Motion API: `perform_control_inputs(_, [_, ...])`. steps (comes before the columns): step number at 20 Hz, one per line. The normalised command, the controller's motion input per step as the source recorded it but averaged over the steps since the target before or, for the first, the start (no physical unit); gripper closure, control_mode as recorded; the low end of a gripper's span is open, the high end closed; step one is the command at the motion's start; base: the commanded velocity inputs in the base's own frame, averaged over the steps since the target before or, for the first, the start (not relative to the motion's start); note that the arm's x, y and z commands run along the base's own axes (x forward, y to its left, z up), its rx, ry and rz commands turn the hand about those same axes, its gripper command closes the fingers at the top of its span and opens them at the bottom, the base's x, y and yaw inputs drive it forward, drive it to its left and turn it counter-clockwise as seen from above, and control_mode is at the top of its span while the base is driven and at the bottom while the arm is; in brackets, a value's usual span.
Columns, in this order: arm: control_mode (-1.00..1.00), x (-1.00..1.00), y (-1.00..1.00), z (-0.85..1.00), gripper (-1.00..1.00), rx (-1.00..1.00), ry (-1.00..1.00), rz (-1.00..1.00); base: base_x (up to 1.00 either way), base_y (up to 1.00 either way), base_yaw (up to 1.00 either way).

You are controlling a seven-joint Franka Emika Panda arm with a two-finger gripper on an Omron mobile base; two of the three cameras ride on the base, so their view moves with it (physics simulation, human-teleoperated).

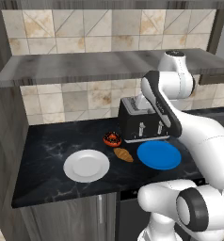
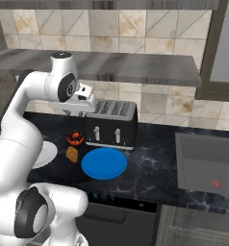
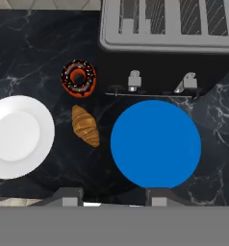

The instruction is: Place the pastries on the plates.

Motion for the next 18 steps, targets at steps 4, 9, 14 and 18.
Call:
perform_control_inputs(4, [-1.0, 0.0, 0.03, 0.0, -1.0, 0.0, 0.0, 0.0, 0.0, 0.0, 0.0])
perform_control_inputs(9, [-1.0, 0.0, 0.09, -0.04, -1.0, 0.0, 0.0, 0.0, 0.0, 0.0, 0.0])
perform_control_inputs(14, [-1.0, 0.0, 0.22, -0.16, -1.0, 0.0, 0.0, -0.01, 0.0, 0.0, 0.0])
perform_control_inputs(18, [-1.0, 0.0, 0.26, -0.3, -1.0, 0.0, 0.0, -0.01, 0.0, 0.0, 0.0])
